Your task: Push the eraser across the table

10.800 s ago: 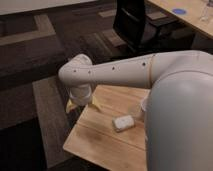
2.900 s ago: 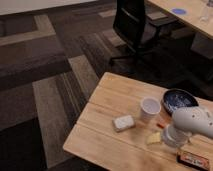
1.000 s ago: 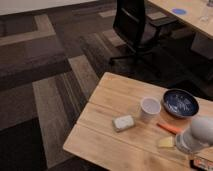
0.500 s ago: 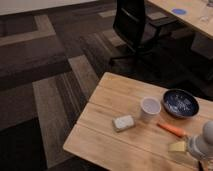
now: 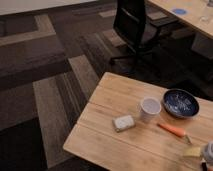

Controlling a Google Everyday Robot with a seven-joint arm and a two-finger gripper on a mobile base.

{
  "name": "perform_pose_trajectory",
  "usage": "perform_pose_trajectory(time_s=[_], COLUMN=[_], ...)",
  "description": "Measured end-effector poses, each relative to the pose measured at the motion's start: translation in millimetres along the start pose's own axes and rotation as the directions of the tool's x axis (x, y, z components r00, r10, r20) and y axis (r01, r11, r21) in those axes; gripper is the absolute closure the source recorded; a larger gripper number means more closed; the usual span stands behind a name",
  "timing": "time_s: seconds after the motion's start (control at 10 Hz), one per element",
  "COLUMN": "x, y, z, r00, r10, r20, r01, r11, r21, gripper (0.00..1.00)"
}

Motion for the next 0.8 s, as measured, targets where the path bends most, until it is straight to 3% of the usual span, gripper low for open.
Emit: perform_pose_trajectory(time_s=[0.3, 0.5, 0.8], x=[0, 7, 7], y=[32, 62, 63], z=[-29, -16, -15], r00=[0.996, 0.994, 0.994], r10=[-0.066, -0.103, -0.104], r20=[0.054, 0.033, 0.032], r01=[0.065, 0.104, 0.106], r11=[0.998, 0.993, 0.993], r21=[0.013, -0.047, -0.050], gripper=[0.20, 0.20, 0.20])
